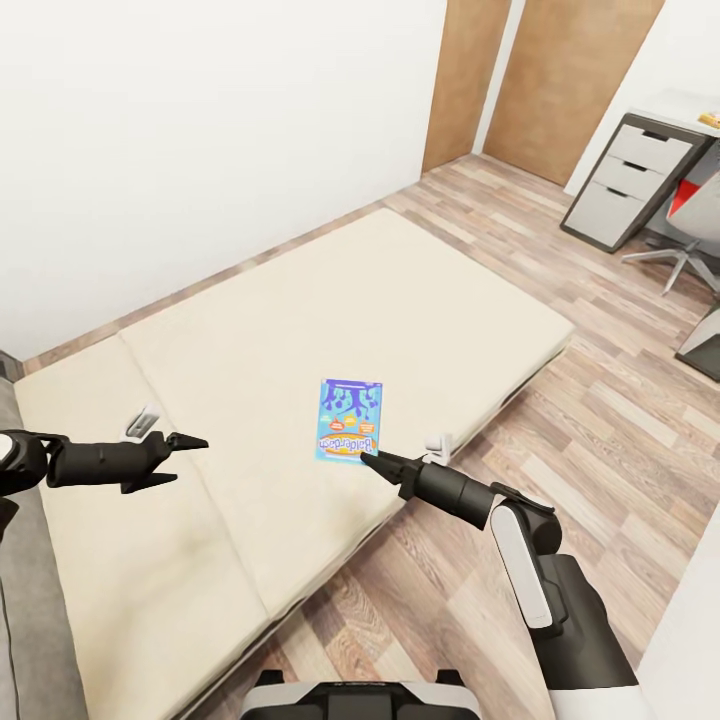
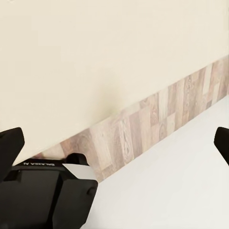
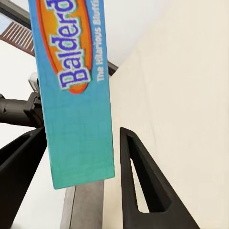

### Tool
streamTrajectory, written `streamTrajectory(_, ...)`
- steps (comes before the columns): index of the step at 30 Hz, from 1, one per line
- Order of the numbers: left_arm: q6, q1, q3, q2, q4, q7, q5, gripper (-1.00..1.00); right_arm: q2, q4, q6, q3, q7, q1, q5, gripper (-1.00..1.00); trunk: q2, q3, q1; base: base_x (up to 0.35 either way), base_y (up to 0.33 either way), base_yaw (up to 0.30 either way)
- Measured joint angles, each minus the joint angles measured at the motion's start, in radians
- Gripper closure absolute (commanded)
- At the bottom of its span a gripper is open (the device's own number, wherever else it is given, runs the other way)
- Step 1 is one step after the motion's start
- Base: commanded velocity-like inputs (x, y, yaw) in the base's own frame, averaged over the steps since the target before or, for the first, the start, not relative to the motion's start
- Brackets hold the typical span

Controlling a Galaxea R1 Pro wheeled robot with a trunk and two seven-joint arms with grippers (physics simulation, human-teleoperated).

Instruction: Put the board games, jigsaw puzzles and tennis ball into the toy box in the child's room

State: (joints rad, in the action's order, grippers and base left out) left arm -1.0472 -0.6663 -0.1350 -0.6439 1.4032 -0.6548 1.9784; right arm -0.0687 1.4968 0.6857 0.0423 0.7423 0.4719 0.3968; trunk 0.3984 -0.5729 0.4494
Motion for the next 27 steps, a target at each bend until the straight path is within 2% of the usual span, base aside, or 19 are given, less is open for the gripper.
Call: streamTrajectory(27,0.0,0.0,-0.002,0.002,0.0,0.0,0.0,-1.0,-0.001,0.0,-0.002,0.02,-0.001,0.0,-0.002,1.0,0.0,0.044,0.0,0.0,0.0,0.0)
